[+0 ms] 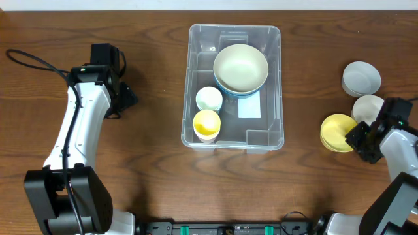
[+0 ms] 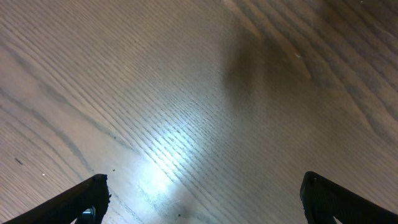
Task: Pack container
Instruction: 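Grasp the yellow bowl's rim with the right gripper, then carry the yellow bowl and lower it into the bin's front right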
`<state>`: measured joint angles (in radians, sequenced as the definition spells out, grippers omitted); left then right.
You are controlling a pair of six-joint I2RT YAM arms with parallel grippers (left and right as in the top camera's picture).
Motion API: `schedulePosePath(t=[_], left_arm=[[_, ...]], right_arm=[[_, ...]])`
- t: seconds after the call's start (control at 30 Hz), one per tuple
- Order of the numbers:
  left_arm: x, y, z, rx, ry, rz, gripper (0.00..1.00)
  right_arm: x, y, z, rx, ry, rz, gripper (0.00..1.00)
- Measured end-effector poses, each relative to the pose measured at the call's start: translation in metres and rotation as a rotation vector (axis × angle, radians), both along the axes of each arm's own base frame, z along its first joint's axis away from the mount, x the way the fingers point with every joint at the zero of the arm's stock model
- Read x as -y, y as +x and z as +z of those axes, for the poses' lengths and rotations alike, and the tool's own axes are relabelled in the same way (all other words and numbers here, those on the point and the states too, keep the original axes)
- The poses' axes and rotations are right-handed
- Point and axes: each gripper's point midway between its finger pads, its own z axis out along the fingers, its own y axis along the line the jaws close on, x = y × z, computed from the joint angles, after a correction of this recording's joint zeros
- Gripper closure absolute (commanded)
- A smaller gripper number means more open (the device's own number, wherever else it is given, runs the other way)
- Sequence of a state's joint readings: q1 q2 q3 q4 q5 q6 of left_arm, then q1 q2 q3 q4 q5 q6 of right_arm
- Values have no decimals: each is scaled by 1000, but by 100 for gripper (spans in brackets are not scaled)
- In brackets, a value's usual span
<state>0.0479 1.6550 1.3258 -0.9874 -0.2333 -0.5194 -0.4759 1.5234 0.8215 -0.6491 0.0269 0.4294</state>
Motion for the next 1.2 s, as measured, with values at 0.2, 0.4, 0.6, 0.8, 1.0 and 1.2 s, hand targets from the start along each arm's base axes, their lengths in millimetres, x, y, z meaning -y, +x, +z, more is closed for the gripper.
schedulePosePath(t=[0.2,0.4,0.6,0.8,1.0,1.2], left_arm=[[0,0,0,0,0,0,2],[0,0,0,0,0,0,2],[0,0,0,0,0,0,2],[0,0,0,0,0,0,2],[0,0,0,0,0,0,2],[0,0,0,0,0,0,2]], right_arm=[[-6,-7,-10,-7,19,8,78],[-12,-2,-10,15,46,51,93],[-25,-5,2,16,96,108,99],[-45,20,65,158,21,246,99],[-98,61,172,416,-81,491,99],[-177,84,245,625,-103,735,99]])
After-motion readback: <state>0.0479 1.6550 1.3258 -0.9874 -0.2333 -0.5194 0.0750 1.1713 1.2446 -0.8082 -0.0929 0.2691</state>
